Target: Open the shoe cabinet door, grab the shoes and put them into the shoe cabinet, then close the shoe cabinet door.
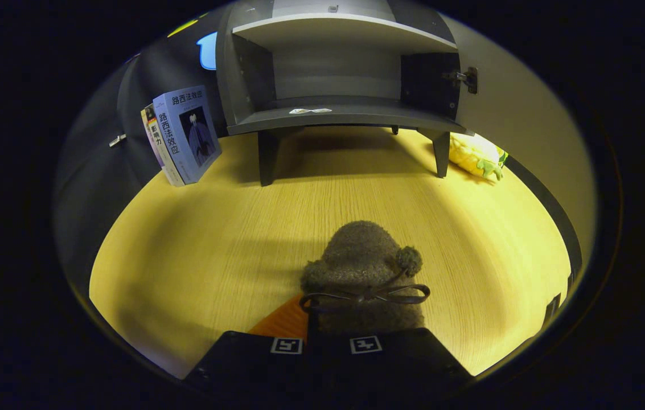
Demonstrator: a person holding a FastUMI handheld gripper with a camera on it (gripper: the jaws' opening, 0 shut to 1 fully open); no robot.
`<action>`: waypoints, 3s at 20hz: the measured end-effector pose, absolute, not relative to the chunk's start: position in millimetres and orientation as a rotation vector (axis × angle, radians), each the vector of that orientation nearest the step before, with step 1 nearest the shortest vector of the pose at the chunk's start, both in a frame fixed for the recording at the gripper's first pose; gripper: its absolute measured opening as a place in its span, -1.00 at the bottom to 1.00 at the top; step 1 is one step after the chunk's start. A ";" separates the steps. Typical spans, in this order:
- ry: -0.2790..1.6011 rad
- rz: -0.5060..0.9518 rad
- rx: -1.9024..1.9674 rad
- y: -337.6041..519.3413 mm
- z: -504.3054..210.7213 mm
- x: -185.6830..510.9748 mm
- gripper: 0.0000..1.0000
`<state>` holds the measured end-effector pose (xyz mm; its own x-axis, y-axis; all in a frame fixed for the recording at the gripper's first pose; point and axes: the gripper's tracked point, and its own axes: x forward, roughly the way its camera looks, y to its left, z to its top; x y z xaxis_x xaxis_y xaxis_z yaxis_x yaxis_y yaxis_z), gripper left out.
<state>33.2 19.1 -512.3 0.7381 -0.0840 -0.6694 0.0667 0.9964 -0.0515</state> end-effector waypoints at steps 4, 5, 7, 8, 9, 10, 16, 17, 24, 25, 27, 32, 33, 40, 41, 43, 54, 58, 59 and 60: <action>0.762 -0.061 -0.054 20.4 -502.5 31.7 -0.90; 0.748 -0.064 -0.046 19.2 -490.8 33.0 -0.90; 0.715 -0.078 -0.040 12.0 -460.3 35.0 -0.90; 0.700 -0.082 -0.040 9.4 -446.2 36.0 -0.90; 0.683 -0.080 -0.038 6.7 -429.1 37.7 -0.90; 0.668 -0.073 -0.035 5.6 -411.4 41.0 -0.90; 0.609 -0.008 -0.018 -3.0 -309.3 54.5 -0.90; 0.593 0.006 -0.026 -4.2 -292.3 56.5 -0.90; 0.539 0.108 -0.059 -2.8 -206.7 82.6 -0.90; 0.533 0.106 -0.060 -3.9 -196.6 88.3 -0.90; 0.517 0.091 -0.045 -4.8 -175.1 105.8 -0.90; 0.490 0.048 0.010 -2.1 -124.3 156.6 -0.90; 0.476 0.038 0.021 -2.3 -115.8 168.3 -0.90; 0.468 -0.039 0.065 -9.4 -80.3 246.1 -0.90; 0.474 -0.042 0.059 -9.4 -77.9 256.7 -0.91; 0.483 -0.041 0.051 -6.8 -75.5 281.2 -0.90; 0.549 -0.063 0.039 -11.0 -115.2 399.7 -0.91; 0.571 -0.067 0.048 -12.6 -137.8 425.9 -0.91; 0.589 -0.071 0.041 -14.0 -144.1 426.6 -0.90; 0.611 -0.076 0.031 -15.1 -151.3 425.9 -0.89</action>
<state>425.9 -15.1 -151.3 0.8165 -0.0617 -0.5741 0.0803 0.9967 0.0071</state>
